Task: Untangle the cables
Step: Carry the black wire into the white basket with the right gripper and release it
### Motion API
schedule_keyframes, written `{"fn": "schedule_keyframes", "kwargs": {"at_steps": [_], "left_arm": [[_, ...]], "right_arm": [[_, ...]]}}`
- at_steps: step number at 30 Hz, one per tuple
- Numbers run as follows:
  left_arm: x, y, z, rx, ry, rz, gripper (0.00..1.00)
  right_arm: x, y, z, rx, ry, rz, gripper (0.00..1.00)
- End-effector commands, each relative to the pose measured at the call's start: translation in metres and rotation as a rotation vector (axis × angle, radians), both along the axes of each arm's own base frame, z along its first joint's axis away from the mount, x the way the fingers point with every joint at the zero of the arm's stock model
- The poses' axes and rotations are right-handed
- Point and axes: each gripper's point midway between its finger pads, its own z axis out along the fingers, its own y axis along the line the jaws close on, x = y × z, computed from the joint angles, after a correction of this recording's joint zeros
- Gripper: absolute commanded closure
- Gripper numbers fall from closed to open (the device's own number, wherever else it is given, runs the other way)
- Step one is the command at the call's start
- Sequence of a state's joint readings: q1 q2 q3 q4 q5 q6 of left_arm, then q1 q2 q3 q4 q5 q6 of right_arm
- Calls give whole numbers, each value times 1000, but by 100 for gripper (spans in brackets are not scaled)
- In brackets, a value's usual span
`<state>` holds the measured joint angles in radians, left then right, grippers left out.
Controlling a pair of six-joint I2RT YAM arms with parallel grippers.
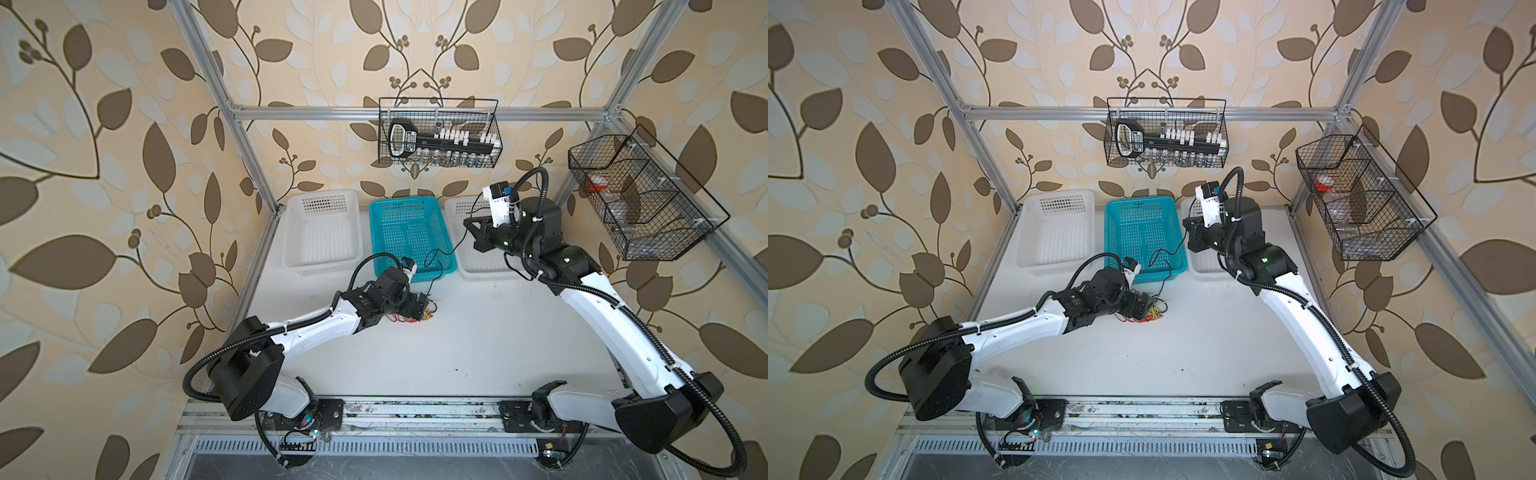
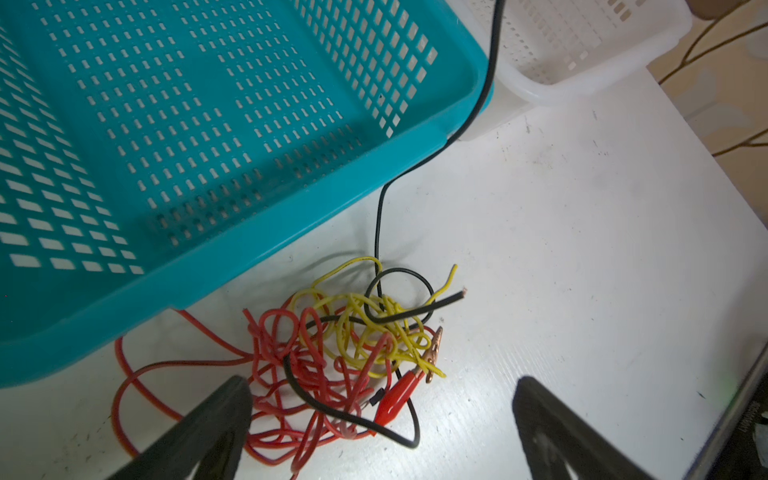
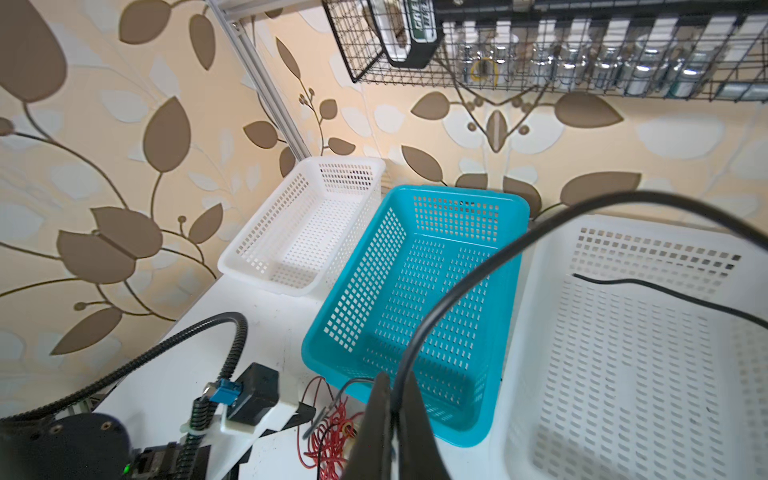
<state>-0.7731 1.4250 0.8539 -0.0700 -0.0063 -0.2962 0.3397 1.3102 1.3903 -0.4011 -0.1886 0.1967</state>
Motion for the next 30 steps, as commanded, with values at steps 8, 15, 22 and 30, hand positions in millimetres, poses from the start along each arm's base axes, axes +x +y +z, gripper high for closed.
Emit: {"fn": "schedule_keyframes", "kwargs": {"at_steps": [8,15,22,30], "left_arm": [[4,-17,29,-113,-58,-25,1],[2,-14,36,-122,-82,-27,1],[2,-8,43,-119,-115,-14,1],[2,-4,46,-94,-123,-11,1]], "right_arm": [[82,-70,-30,-301,72,-255,100],[116,-85,-83,-485,127,-284,100],[113,-100,-192,-633,342,-267,100],[89,-79,-275,-456,641,-123,100]]}}
